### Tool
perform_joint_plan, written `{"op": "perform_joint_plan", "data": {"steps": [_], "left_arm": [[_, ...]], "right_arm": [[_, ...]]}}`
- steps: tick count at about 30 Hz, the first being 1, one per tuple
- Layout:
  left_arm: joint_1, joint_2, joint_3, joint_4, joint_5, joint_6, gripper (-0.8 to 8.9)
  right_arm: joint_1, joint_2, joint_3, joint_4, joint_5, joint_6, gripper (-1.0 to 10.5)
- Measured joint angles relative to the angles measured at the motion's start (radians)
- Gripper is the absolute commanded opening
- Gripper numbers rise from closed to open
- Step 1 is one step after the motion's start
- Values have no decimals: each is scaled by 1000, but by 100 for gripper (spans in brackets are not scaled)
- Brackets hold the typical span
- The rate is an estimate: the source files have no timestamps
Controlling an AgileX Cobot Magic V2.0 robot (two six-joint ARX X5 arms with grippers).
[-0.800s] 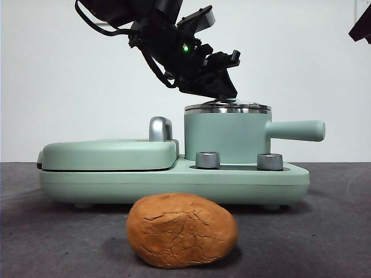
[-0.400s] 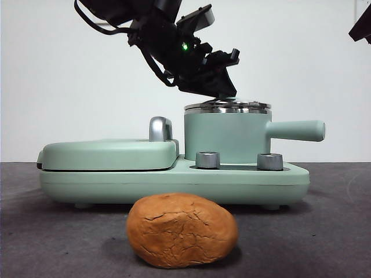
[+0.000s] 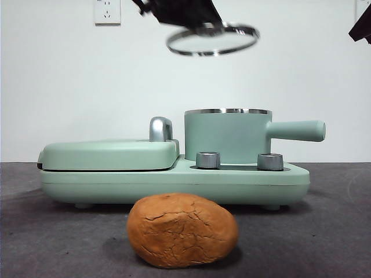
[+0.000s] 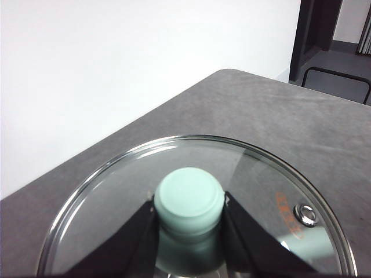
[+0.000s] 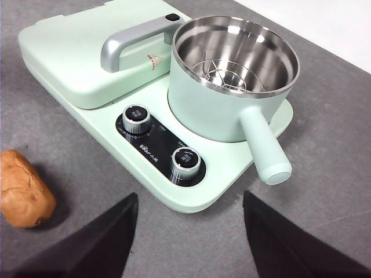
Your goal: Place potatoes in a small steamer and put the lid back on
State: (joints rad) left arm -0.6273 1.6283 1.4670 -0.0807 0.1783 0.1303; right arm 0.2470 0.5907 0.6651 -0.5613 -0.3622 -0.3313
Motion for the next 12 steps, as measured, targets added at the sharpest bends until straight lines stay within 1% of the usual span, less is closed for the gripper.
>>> {"op": "perform_joint_plan", "data": {"steps": [7,12], "left_arm": [[43,-100,-1,-235,-3,-39,11],[61,-194,-55,-297,-6,-42,11]], "right_arm": [[8,3,0,-32,-5,0,288],[72,43,0,-43,-27,-1,288]]}}
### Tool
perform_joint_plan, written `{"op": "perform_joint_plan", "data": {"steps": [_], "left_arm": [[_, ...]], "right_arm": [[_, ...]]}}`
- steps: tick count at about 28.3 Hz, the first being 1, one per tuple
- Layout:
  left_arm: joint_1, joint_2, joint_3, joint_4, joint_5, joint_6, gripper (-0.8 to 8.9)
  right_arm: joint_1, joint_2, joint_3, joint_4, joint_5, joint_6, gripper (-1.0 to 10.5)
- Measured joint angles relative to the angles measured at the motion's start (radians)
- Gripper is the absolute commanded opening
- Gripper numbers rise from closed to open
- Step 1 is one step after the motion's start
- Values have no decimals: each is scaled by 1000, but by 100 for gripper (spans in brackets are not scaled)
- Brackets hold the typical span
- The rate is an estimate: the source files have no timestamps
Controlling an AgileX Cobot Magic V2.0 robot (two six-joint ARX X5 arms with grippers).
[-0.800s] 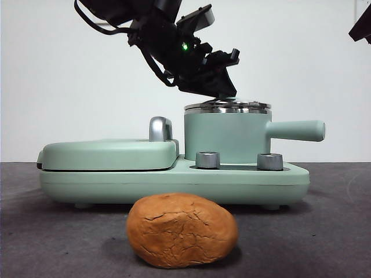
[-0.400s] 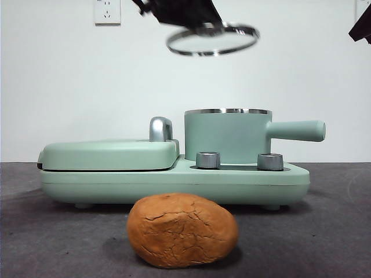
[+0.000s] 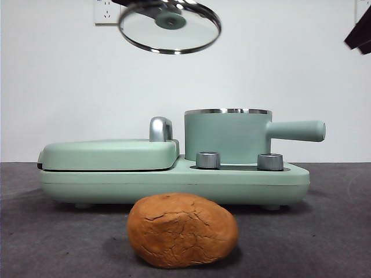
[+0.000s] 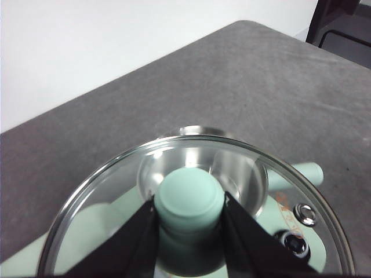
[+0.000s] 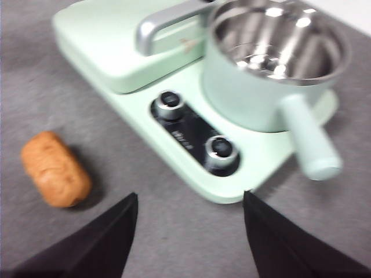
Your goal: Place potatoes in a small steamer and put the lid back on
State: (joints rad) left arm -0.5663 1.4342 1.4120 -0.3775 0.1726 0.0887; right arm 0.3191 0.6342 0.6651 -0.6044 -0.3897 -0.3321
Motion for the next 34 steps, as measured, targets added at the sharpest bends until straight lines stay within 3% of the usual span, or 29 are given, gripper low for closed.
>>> {"op": "perform_joint_plan", "data": {"steps": [10,17,31,33,34], "left_arm": [[14,-105,-106,-31,-3,-3,11],[14,-108,-106,-15,-9,-4,11],[15,-109,-106,15,-22,-4,11],[15,-109,-106,18,-22,-4,11],[15,-109,-106,24,-22,-4,11]], "right_arm": [[272,216,0,21,0,-15,323],[440,421,0,175,44,-39,327],[525,773,0,459,51,-56,328],[525,802,0,471,52,-57,283],[525,818,0,470,54,-56,194]]}}
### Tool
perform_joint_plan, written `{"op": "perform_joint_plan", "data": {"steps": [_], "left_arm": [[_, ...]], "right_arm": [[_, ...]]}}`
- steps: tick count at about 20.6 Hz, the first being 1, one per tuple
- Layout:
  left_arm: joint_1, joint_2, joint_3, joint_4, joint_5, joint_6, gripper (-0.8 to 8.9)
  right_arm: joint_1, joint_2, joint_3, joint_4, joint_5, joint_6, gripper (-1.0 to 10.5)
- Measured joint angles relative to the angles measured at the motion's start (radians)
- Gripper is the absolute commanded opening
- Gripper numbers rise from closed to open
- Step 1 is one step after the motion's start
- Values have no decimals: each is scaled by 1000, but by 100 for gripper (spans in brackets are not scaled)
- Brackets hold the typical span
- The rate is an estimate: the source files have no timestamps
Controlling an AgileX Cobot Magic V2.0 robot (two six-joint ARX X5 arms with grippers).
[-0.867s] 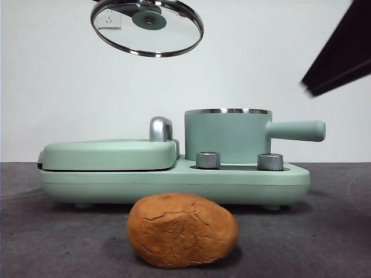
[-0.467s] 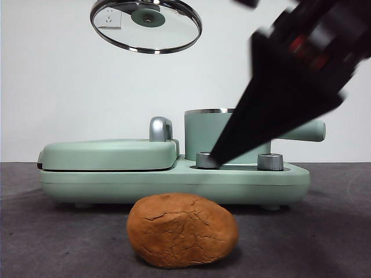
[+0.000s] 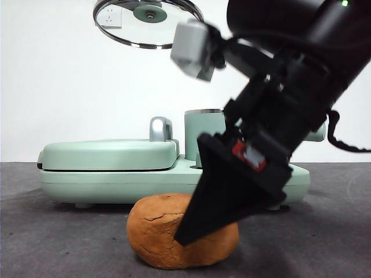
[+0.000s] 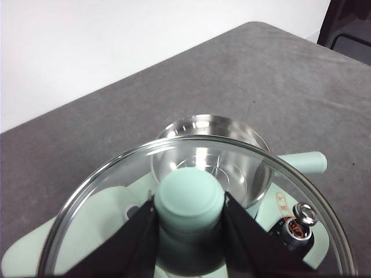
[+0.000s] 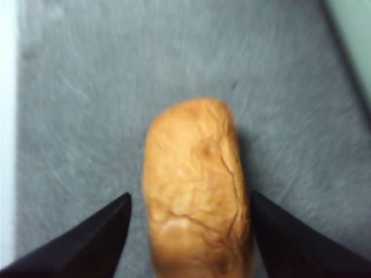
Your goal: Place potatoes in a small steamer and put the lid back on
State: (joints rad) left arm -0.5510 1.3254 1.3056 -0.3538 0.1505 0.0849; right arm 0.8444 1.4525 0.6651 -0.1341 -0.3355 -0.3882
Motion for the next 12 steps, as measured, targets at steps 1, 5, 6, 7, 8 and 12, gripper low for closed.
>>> {"op": "perform_joint_plan", "data": {"steps": [1,5,6,7,8,12], "left_arm": [[0,0,0,2,0,0,11],[0,0,0,2,-3,0,11],[0,0,0,2,-3,0,11],[0,0,0,2,-3,0,11],[0,0,0,2,-3,0,11],[0,0,0,2,-3,0,11]], "right_arm": [[0,6,0,-3,15,5,142],[-8,-52,0,-24,49,60,133],[-17,-99,0,-43,49,82,133],[-26,-141,1,-62,49,103,133],[-39,-192,5,-98,51,130,133],[-108,-346,82,-301,163,253,133]]}}
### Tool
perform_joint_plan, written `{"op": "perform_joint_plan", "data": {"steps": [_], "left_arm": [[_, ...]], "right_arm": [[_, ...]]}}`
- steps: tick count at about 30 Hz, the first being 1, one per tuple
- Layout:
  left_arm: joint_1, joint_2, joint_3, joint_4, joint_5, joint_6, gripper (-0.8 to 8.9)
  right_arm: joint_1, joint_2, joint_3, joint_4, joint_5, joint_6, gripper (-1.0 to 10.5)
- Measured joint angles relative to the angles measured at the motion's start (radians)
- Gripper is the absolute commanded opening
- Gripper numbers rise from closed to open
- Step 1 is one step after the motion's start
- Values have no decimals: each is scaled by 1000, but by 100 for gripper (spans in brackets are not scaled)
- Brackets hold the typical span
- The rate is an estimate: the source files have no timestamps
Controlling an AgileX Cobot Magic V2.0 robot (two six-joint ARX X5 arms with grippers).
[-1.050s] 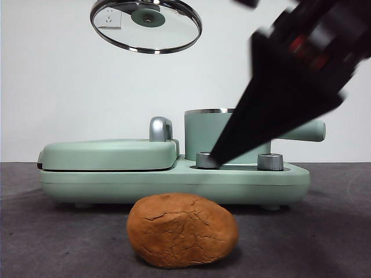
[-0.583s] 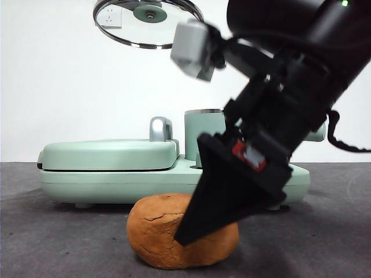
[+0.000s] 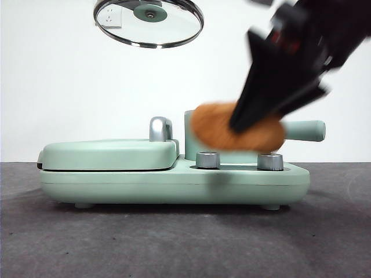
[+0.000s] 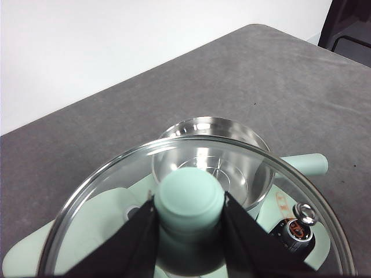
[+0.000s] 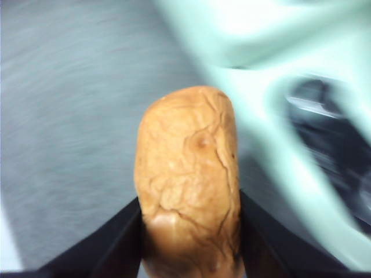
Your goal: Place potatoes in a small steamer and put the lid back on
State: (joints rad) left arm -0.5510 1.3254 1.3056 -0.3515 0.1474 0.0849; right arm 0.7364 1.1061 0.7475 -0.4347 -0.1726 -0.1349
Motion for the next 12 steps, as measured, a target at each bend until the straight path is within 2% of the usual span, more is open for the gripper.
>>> {"op": "perform_joint_plan", "data": {"steps": [2,5,12], "left_arm": [[0,0,0,0,0,0,11],[0,0,0,0,0,0,11],[0,0,0,0,0,0,11]], "right_arm": [[-50,-23,105,-144,21,43,133],[-111,0,234,-286,24,62,133],[-230,144,480,-340,18,65,133]]}}
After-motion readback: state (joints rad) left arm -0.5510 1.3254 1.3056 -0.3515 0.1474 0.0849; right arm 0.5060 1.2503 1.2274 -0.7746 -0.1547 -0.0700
